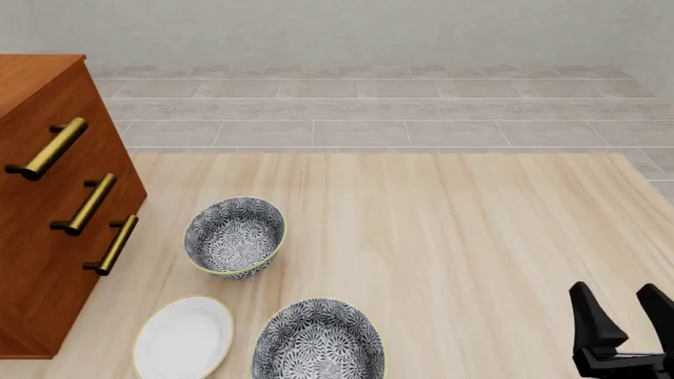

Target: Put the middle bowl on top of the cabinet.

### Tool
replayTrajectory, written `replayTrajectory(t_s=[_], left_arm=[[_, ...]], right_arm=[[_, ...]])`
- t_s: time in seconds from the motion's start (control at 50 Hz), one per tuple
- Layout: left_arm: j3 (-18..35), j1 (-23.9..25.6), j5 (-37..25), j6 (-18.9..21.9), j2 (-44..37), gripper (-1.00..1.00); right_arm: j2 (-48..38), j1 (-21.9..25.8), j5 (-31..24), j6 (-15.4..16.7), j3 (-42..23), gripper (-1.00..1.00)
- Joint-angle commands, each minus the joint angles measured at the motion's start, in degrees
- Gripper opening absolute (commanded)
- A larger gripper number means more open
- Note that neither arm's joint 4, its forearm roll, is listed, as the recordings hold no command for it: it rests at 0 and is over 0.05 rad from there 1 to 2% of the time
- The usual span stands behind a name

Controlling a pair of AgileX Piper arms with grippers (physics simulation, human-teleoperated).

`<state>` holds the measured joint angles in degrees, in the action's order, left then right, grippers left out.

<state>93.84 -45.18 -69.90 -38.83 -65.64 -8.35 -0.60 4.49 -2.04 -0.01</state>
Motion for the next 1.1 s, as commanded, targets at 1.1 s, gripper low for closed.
replayTrajectory(t_s=[1.1], left_arm=[[-2.12,0.32,0.0,2.32,-1.55,-1.0]], right_arm=[[0.71,-0.71,-0.36,-1.06,0.0,1.0]])
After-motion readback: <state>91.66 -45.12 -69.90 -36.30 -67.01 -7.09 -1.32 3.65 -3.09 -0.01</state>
